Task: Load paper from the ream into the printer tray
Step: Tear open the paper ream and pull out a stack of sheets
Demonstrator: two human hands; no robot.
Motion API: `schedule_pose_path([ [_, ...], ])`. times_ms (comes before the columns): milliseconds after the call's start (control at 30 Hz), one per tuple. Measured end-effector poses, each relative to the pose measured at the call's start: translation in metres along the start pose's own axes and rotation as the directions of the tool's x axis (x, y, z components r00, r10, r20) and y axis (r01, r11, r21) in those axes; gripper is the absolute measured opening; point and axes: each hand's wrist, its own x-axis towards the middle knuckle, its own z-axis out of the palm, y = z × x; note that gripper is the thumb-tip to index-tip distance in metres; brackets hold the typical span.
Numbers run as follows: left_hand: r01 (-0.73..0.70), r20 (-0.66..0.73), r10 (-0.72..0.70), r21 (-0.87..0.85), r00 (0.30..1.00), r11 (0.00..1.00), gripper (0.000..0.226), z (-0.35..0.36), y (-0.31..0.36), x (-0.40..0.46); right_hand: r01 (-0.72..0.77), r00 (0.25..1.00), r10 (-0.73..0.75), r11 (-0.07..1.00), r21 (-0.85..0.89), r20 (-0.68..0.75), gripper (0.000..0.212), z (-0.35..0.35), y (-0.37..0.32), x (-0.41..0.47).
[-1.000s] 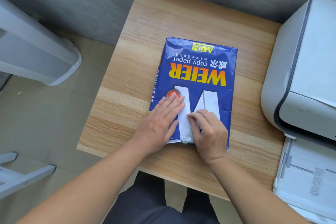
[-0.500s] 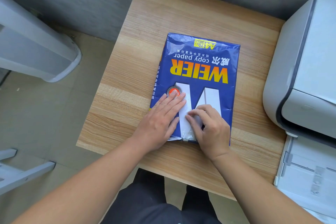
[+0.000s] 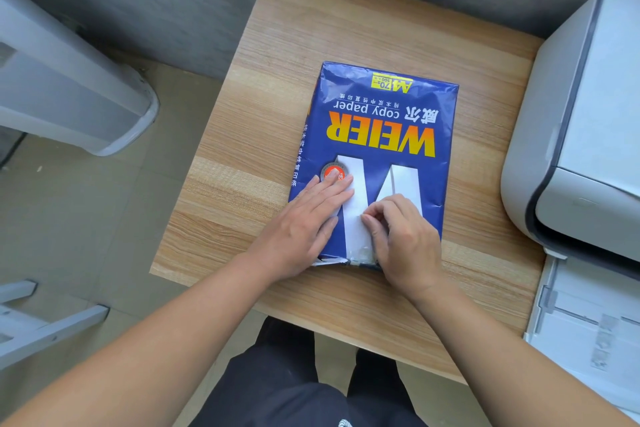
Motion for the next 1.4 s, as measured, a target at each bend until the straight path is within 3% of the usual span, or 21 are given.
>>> schedule_pose_path([
  [167,-0.041,0.052,0.039,0.035,0.998,0.999,0.057,-0.007,-0.002,-0.002,0.041,0.999,-0.043,0.995,0.092,0.019,0.006,-0.007,0.002,-0.003],
  [300,-0.095,0.132,0.071,0.191,0.989,0.977,0.057,-0.009,-0.006,-0.002,0.185,0.981,-0.186,0.982,0.023,0.048,0.01,-0.01,0.006,-0.009],
  [500,-0.11,0.066,0.095,0.29,0.993,0.951,0.051,-0.002,-0.003,-0.003,0.337,0.931,-0.33,0.941,-0.023,0.159,0.011,-0.013,0.01,-0.027],
  [767,-0.145,0.057,0.134,0.3,0.989,0.943,0.069,0.005,-0.002,-0.005,0.268,0.952,-0.273,0.962,0.053,0.14,0.018,-0.029,0.008,-0.043],
  [1067,-0.142,0.074,0.125,0.314,0.989,0.939,0.068,0.004,-0.005,-0.005,0.338,0.913,-0.357,0.933,0.124,0.198,0.017,-0.036,0.016,-0.072],
  [1233,-0.128,0.122,0.093,0.313,0.988,0.941,0.053,0.003,-0.003,-0.003,0.335,0.903,-0.356,0.934,0.126,0.24,0.022,-0.042,0.02,-0.097],
  [1400,-0.159,0.224,0.093,0.298,0.97,0.941,0.085,-0.008,-0.003,-0.003,0.398,0.875,-0.406,0.913,0.087,0.266,0.023,-0.04,0.02,-0.11],
])
